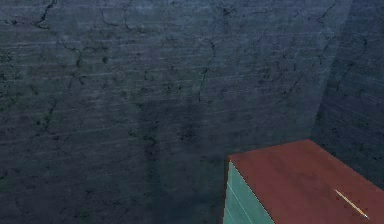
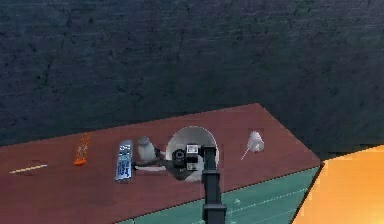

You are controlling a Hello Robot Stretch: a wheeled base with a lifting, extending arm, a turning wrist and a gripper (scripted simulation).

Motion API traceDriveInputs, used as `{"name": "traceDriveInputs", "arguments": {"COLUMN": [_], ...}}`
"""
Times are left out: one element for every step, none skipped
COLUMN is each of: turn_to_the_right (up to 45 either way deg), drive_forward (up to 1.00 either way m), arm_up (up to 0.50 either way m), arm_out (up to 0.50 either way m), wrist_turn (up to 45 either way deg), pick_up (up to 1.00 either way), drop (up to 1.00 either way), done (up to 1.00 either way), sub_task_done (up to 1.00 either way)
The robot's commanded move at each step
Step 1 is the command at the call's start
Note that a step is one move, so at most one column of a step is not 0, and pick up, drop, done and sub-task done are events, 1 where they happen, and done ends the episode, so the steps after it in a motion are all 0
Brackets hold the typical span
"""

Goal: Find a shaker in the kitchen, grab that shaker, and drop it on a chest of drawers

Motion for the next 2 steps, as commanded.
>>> {"name": "traceDriveInputs", "arguments": {"turn_to_the_right": [0.0, 0.0], "drive_forward": [0.0, 0.0], "arm_up": [0.1, 0.0], "arm_out": [0.0, -0.08], "wrist_turn": [0.0, 0.0], "pick_up": [0.0, 0.0], "drop": [0.0, 0.0], "done": [0.0, 0.0], "sub_task_done": [0.0, 0.0]}}
